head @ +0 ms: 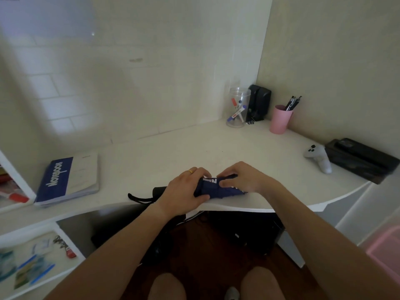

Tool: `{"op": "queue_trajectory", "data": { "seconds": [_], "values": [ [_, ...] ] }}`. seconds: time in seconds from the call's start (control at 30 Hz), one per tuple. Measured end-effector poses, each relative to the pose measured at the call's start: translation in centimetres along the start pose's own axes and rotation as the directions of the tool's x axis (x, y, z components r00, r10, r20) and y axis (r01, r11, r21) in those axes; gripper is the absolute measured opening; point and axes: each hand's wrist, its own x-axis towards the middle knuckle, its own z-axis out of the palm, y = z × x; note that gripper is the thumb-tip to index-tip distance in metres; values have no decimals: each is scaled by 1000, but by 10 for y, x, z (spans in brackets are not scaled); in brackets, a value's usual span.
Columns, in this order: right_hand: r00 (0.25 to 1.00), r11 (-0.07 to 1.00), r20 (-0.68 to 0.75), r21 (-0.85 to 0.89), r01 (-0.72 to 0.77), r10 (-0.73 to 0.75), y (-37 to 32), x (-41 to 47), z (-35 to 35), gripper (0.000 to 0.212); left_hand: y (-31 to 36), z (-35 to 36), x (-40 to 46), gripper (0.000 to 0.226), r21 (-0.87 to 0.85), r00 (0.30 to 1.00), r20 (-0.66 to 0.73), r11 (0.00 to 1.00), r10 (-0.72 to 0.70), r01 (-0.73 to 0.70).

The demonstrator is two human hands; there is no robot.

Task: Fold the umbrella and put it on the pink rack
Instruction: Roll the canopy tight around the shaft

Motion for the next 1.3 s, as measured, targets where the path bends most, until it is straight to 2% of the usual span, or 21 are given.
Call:
{"op": "queue_trajectory", "data": {
  "seconds": [0.1, 0.23, 0.33, 0.4, 0.43, 0.5, 0.53, 0.57, 0.6, 0.67, 0.7, 0.77, 0.87, 0.93, 1.03, 1.07, 1.13, 1.2, 1.23, 1.27, 1.3],
  "values": [
    [1000, 982, 0, 190, -2, 2, 9, 2, 2, 23, -9, 1, 4, 50, -37, 998, 69, 999, -2, 5],
    [998, 957, -55, 290, 10, 6, 17, 2, 9, 19, -8, -3, 10, 48, 2, 990, 128, 999, -49, 50],
    [999, 980, -49, 197, 28, -18, 11, 3, 5, 20, 2, -10, 21, 52, 56, 970, 217, 994, -106, 96],
    [974, 992, -222, 105, 67, -42, 2, 1, -1, 25, 8, -13, 25, 57, 43, 972, 167, 986, -166, 161],
    [924, 991, -380, 99, 90, -46, -3, -5, -3, 30, 12, -14, 24, 57, -1, 973, 95, 977, -212, 214],
    [729, 970, -685, 186, 154, 16, -17, -28, -1, 36, 20, -16, 22, 42, -211, 938, -73, 925, -338, 317],
    [666, 952, -741, 257, 168, 83, -24, -42, 7, 39, 26, -19, 22, 30, -382, 898, -129, 857, -421, 347],
    [680, 931, -721, 326, 165, 132, -31, -55, 19, 43, 33, -24, 23, 22, -574, 843, -144, 738, -518, 355],
    [751, 910, -644, 385, 154, 145, -40, -68, 33, 51, 42, -30, 25, 18, -743, 792, -114, 581, -600, 334],
    [895, 864, -431, 488, 123, 116, -61, -90, 60, 66, 63, -43, 30, 22, -918, 740, -28, 311, -672, 247],
    [913, 860, -396, 496, 122, 99, -68, -93, 70, 69, 72, -49, 33, 26, -950, 741, 1, 230, -672, 211],
    [875, 881, -472, 452, 140, 103, -74, -93, 79, 66, 89, -59, 35, 28, -978, 755, 60, 111, -654, 174],
    [819, 862, -556, 476, 171, 145, -78, -102, 62, 57, 104, -84, 33, 25, -983, 787, 123, 33, -604, 179],
    [830, 852, -546, 483, 202, 112, -80, -112, 54, 51, 107, -100, 37, 32, -982, 785, 122, 39, -608, 182],
    [888, 771, -446, 602, 208, 109, -88, -124, 46, 35, 120, -108, 43, 26, -992, 809, 125, -53, -574, 116],
    [908, 650, -398, 725, 227, 128, -90, -127, 43, 29, 125, -105, 42, 22, -991, 832, 136, -87, -537, 106],
    [956, 313, -267, 924, 220, 118, -92, -138, 36, 16, 132, -100, 37, 21, -978, 879, 174, -179, -445, 104],
    [990, 118, -142, 983, 139, 17, -93, -146, 28, 30, 134, -95, 31, 19, -960, 917, 186, -263, -352, 94],
    [995, 86, -104, 991, 103, 6, -94, -147, 23, 36, 135, -95, 30, 17, -957, 929, 173, -277, -327, 81],
    [991, 156, -135, 979, 129, 25, -92, -147, 19, 37, 137, -95, 29, 18, -961, 932, 152, -271, -329, 61],
    [970, 329, -240, 920, 213, 44, -92, -148, 14, 36, 138, -96, 30, 19, -967, 924, 131, -251, -360, 39]
  ]
}}
